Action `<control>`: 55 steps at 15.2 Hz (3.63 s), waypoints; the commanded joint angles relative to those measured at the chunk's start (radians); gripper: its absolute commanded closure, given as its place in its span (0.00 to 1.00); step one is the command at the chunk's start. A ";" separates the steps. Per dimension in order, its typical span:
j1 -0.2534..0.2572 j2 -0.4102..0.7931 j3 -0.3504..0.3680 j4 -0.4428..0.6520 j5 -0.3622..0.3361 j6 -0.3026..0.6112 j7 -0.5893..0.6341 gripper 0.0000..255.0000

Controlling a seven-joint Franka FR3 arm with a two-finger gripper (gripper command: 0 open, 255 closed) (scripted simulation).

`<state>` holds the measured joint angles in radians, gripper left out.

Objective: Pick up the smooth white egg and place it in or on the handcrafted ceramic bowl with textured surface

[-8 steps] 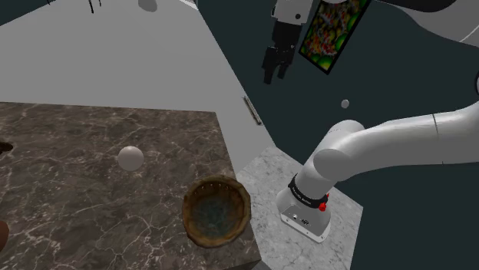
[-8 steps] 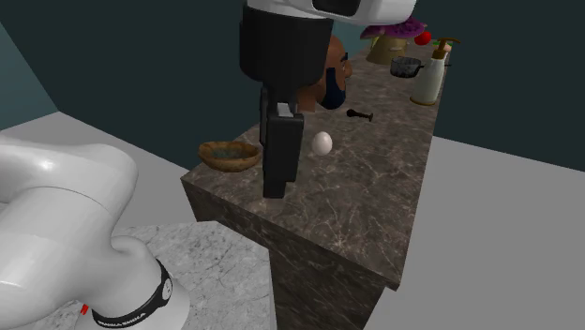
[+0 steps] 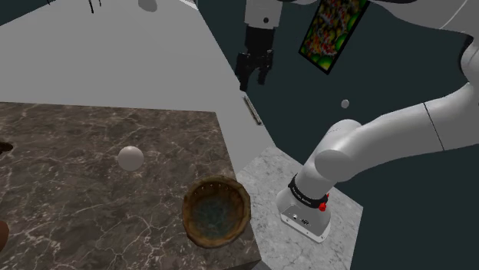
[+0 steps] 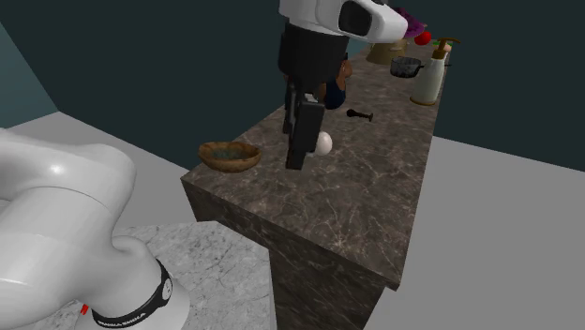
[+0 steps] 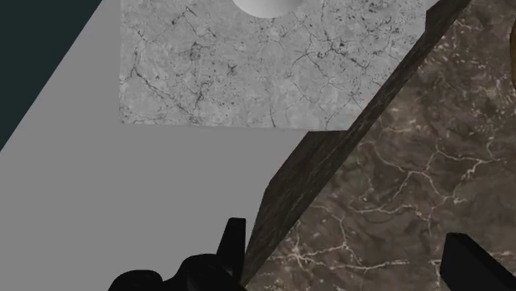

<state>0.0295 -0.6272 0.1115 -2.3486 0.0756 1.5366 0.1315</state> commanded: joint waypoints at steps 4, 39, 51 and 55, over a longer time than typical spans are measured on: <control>0.024 0.143 0.100 0.061 0.050 0.042 0.137 0.00; 0.263 1.195 0.318 0.797 -0.061 0.122 0.783 0.00; 0.263 1.195 0.318 0.797 -0.061 0.122 0.783 1.00; 0.263 1.195 0.318 0.798 -0.061 0.122 0.783 1.00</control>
<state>0.2922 0.5674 0.4295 -1.5512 0.0145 1.6592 0.9147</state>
